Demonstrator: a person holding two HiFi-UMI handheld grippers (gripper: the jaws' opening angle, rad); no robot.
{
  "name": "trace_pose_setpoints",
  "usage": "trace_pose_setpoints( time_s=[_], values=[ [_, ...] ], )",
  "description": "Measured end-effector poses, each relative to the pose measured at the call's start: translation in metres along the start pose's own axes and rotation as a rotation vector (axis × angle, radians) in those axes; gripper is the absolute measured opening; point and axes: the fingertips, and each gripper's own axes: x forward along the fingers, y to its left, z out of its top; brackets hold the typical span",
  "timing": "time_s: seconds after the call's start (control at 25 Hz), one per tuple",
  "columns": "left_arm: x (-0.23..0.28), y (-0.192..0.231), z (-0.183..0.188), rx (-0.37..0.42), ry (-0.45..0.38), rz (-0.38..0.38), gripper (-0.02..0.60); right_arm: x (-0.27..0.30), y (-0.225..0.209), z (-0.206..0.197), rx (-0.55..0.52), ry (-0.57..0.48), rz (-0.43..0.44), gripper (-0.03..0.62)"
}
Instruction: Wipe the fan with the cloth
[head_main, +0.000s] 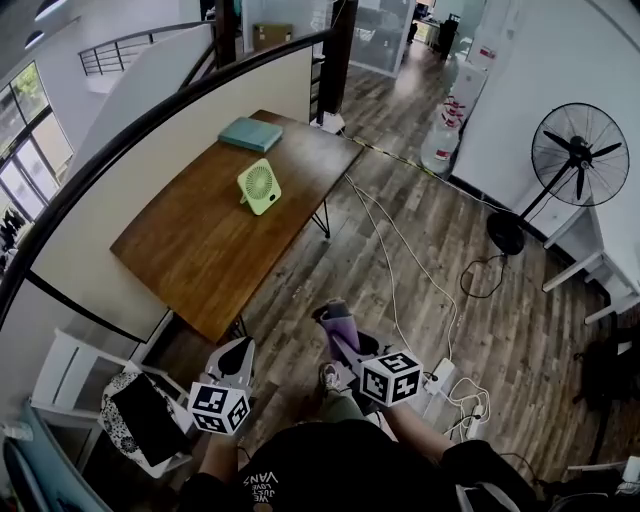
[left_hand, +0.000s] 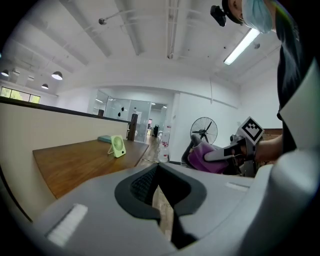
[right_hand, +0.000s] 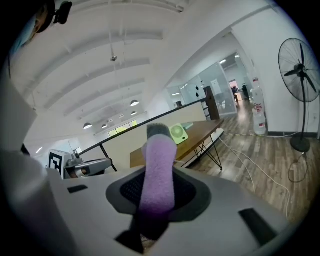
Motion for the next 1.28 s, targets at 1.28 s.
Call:
trace_pose_setpoints(
  time_s=[1.28],
  values=[
    [0.179, 0.056, 0.026, -0.088, 0.046, 0.187, 0.011, 0.139, -0.139, 0.081, -0.053, 0.145, 0.185, 0.100]
  ],
)
